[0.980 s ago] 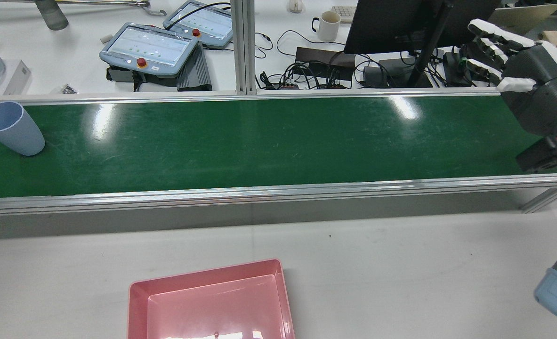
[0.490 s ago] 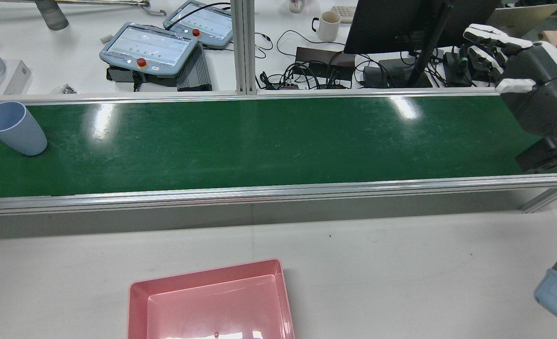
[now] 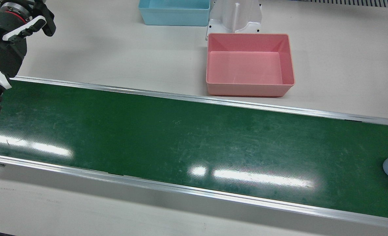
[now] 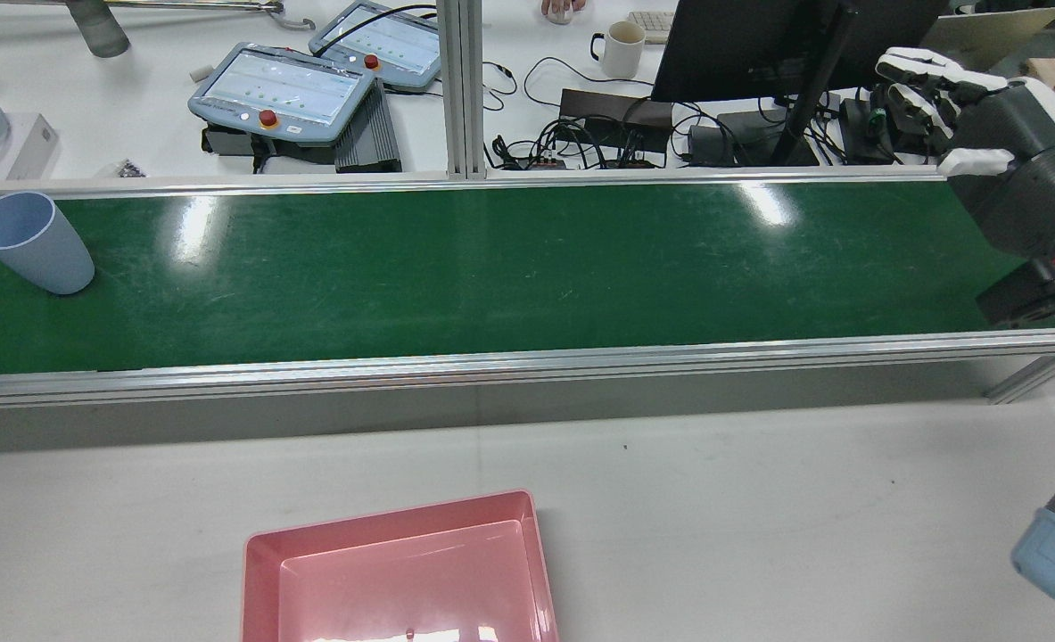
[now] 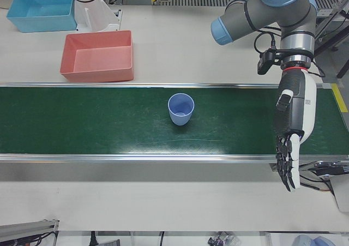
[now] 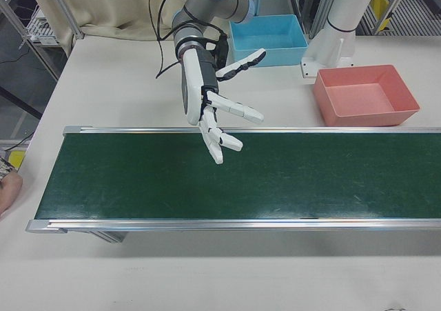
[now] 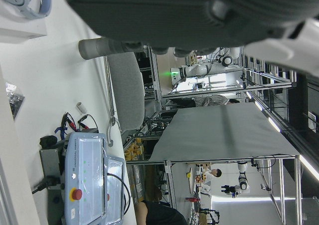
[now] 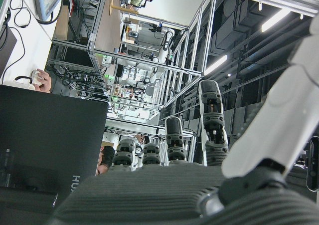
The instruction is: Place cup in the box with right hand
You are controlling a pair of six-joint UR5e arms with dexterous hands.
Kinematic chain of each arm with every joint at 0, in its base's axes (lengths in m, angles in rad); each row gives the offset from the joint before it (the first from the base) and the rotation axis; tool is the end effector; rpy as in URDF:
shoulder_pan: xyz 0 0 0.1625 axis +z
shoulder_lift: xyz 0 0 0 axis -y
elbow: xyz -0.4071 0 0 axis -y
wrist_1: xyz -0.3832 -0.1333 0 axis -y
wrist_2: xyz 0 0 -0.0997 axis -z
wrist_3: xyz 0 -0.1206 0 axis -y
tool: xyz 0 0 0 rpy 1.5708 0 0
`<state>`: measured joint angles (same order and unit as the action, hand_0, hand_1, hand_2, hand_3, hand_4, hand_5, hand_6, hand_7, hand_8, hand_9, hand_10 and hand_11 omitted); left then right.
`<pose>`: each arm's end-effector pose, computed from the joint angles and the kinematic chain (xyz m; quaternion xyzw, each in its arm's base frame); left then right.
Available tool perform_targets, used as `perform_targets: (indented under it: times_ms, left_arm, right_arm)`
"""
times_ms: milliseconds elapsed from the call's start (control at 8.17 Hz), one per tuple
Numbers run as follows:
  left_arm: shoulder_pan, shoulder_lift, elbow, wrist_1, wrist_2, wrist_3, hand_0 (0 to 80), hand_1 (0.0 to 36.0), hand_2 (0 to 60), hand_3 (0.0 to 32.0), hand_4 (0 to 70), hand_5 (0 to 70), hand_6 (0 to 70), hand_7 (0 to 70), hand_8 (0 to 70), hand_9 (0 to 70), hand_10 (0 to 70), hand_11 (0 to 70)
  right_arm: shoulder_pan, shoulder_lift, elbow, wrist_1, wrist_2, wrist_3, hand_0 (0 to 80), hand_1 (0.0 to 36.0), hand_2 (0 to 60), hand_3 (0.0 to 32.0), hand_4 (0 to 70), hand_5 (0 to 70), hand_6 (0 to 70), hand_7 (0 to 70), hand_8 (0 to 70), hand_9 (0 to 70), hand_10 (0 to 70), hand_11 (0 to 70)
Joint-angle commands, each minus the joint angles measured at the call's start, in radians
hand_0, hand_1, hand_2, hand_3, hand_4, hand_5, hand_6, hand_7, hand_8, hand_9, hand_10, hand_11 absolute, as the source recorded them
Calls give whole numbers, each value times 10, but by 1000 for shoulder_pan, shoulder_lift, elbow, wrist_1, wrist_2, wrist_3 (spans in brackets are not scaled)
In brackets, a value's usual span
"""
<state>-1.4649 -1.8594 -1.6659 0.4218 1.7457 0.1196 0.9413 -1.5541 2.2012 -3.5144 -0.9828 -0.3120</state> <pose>-0.0497 -0.5947 0.5135 -0.0582 0.6913 -0.7063 0.1409 -0.0949 -0.4704 0.4073 0.0522 -0.7810 0.6198 0.0562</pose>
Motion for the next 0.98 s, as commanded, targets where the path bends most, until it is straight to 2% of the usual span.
perform_targets:
  times_ms: [0, 122, 245, 857]
  left_arm:
    - [0, 0, 0, 0, 0, 0, 0, 0, 0, 0, 0, 0, 0, 0, 0, 0, 0, 0]
    - [0, 0, 0, 0, 0, 0, 0, 0, 0, 0, 0, 0, 0, 0, 0, 0, 0, 0]
    - [0, -1, 0, 0, 0, 0, 0, 0, 0, 0, 0, 0, 0, 0, 0, 0, 0, 0]
    - [0, 0, 0, 0, 0, 0, 0, 0, 0, 0, 0, 0, 0, 0, 0, 0, 0, 0]
  right_arm:
    - [-1, 0, 0, 2, -2, -1, 459, 0, 0, 320, 204, 20, 10, 269, 16, 53, 60, 91]
    - [-1, 0, 0, 2, -2, -1, 443, 0, 0, 320, 169, 15, 0, 199, 3, 25, 46, 69]
    - [-1, 0, 0, 0, -2, -1, 431, 0, 0, 320, 164, 13, 0, 176, 0, 21, 41, 61]
    - [-1, 0, 0, 2, -2, -1, 443, 0, 0, 320, 185, 14, 0, 187, 0, 23, 43, 65]
